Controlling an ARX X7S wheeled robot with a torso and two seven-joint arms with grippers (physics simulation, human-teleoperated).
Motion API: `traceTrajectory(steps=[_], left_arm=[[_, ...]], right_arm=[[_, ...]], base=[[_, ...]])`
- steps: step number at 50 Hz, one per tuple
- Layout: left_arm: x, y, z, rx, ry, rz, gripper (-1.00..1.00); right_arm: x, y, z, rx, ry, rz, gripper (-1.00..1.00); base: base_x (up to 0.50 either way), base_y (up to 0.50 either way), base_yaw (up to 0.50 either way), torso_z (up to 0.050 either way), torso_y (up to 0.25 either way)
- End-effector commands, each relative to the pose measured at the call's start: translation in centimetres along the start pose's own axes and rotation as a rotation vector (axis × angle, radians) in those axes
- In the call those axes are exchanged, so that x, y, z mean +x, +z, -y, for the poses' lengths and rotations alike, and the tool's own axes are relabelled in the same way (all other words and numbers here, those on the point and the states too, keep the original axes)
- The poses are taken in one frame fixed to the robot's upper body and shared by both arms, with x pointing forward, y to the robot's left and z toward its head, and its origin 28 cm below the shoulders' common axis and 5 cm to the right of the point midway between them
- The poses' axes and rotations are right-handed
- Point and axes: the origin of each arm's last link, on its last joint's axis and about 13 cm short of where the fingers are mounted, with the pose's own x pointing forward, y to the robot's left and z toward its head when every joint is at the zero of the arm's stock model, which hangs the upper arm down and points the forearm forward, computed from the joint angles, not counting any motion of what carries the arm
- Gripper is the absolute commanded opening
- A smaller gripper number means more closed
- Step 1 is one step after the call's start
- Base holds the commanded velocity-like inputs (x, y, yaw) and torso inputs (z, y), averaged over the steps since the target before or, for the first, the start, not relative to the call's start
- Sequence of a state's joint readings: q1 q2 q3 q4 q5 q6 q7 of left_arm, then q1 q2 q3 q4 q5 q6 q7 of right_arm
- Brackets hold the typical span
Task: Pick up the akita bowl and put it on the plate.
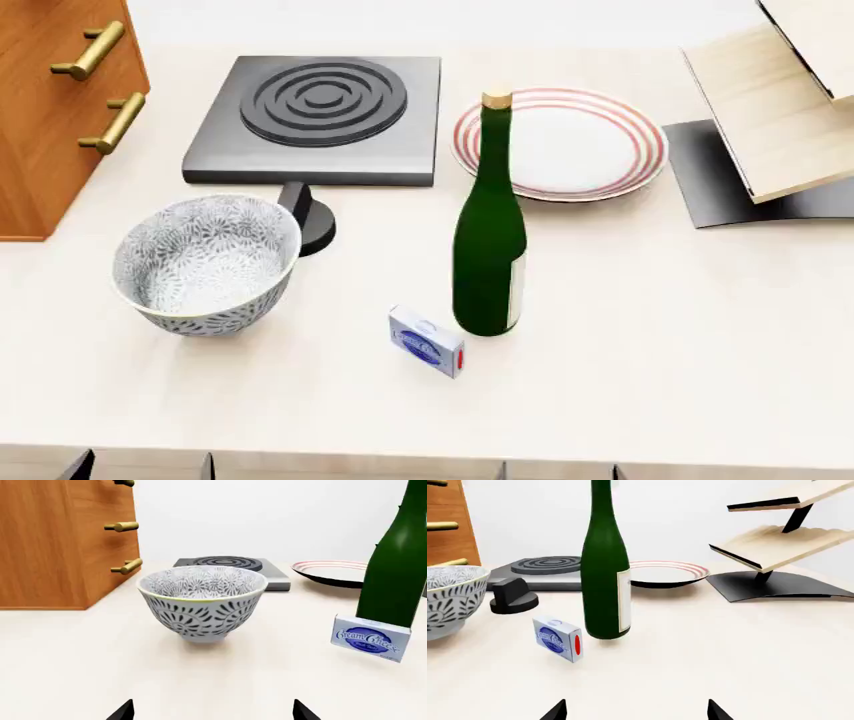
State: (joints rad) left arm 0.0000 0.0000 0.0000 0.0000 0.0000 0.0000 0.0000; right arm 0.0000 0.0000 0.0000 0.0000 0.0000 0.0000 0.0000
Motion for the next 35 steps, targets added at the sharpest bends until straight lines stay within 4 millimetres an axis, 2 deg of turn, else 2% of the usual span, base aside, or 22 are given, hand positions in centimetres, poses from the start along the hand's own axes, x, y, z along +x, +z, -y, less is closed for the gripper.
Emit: traceTrajectory(steps=[1, 13, 18, 24, 35], left_arm=[[0.0, 0.0, 0.0, 0.000, 0.000, 0.000, 1.00], [0.8, 0.5, -0.3, -0.030, 0.003, 0.017, 1.00], [1.1, 2.6, -0.3, -0.011, 0.007, 0.098, 1.00], [0.9, 7.2, -0.8, -0.019, 0.014, 0.245, 1.00], [0.5, 10.2, -0.8, -0.020, 0.001, 0.359, 1.00]], right_arm=[[0.0, 0.0, 0.0, 0.000, 0.000, 0.000, 1.00], [0.9, 0.0, 0.1, -0.010, -0.027, 0.014, 1.00], [1.5, 1.8, 0.2, -0.015, -0.041, 0.087, 1.00], [2.3, 4.5, 0.3, 0.001, -0.066, 0.176, 1.00], [2.2, 7.6, 0.0, 0.030, -0.051, 0.282, 1.00]], base=[[0.00, 0.00, 0.00, 0.000, 0.000], [0.00, 0.00, 0.00, 0.000, 0.000], [0.00, 0.00, 0.00, 0.000, 0.000], [0.00, 0.00, 0.00, 0.000, 0.000], [0.00, 0.00, 0.00, 0.000, 0.000]])
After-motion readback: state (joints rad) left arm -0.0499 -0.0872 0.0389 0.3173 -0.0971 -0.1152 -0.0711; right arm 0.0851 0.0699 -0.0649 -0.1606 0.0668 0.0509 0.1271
